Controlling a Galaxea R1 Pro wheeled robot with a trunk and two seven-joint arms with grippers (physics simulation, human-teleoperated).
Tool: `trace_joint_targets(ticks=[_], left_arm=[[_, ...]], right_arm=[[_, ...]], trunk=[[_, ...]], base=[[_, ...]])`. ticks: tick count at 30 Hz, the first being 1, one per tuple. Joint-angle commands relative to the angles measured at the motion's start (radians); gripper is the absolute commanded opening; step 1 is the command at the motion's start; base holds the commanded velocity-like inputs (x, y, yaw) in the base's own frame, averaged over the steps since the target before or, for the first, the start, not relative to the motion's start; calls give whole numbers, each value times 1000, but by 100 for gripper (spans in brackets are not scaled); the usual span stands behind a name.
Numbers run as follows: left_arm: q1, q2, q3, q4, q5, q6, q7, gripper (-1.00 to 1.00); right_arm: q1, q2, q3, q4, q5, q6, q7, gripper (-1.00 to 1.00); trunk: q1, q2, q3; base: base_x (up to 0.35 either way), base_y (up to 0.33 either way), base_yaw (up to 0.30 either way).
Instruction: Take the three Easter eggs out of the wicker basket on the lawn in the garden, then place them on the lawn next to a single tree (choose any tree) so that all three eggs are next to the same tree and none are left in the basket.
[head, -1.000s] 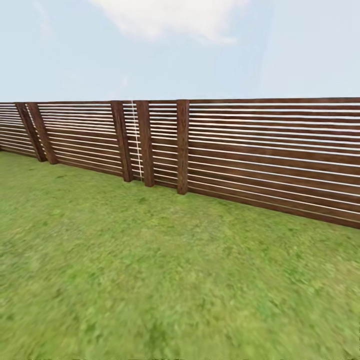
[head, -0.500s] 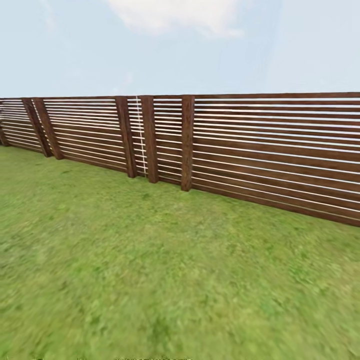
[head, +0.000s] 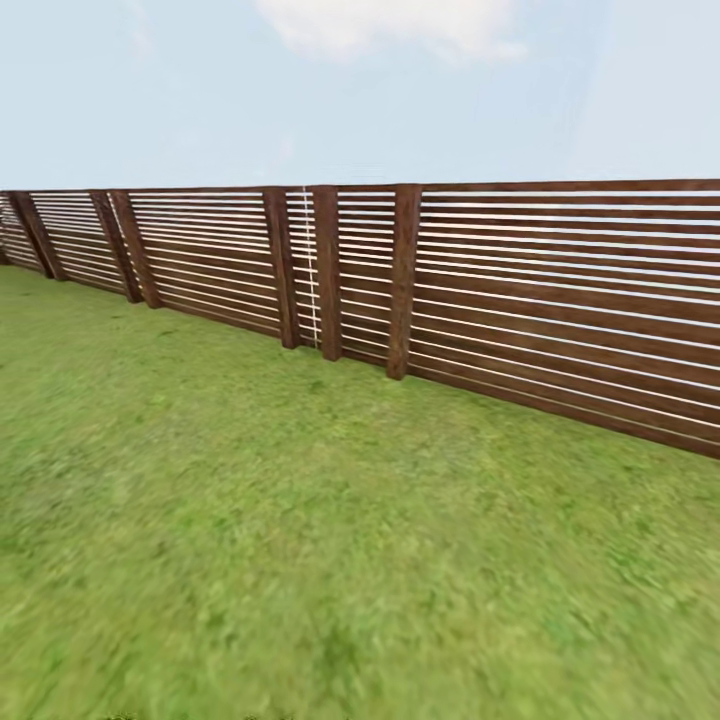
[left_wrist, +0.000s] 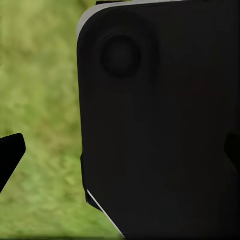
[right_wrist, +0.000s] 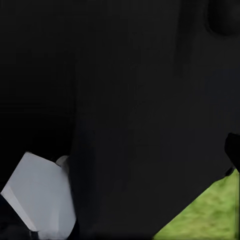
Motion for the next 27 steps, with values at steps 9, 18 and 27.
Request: trace_joint_targets(ticks=[9, 18, 27], left_arm=[[-1, 0, 0, 1, 0, -25, -1, 100], [-1, 0, 0, 1, 0, -26, -1, 100], [0, 0, 0, 1, 0, -26, -1, 100]], right_arm=[[0, -2, -3, 0, 0, 0, 0, 100], [0, 0, -8, -1, -8, -1, -2, 100], [0, 16, -7, -2, -9, 0, -3, 100]], trunk=[[-35, 63, 22], [-69, 126, 50], [-73, 133, 54]], base=[[0, 0, 44], [0, 0, 50], [0, 0, 257]])
